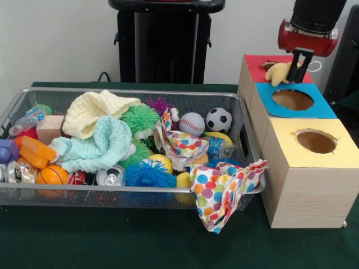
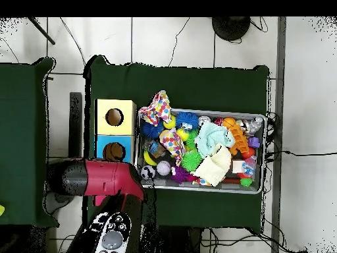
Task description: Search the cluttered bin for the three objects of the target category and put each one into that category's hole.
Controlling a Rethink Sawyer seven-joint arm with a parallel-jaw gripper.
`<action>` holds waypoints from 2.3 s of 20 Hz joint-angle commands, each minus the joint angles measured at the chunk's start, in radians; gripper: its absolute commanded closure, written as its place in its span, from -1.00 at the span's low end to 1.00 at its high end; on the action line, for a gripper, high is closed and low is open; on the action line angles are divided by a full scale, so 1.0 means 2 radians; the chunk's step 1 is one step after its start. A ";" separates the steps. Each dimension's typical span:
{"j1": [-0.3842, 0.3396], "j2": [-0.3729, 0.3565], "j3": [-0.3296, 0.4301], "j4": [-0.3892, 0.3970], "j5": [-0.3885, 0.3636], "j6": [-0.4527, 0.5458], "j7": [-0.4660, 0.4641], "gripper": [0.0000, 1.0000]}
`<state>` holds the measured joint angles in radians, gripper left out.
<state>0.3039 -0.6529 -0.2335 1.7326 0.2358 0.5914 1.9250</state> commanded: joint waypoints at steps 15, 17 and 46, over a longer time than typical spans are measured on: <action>0.001 -0.019 0.031 0.075 -0.005 0.036 0.070 1.00; 0.002 -0.019 0.033 0.072 -0.003 0.039 0.073 1.00; 0.000 -0.016 0.012 -0.055 -0.007 0.124 0.089 1.00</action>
<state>0.3514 -0.6993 -0.2116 1.7595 0.2391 0.7841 1.9250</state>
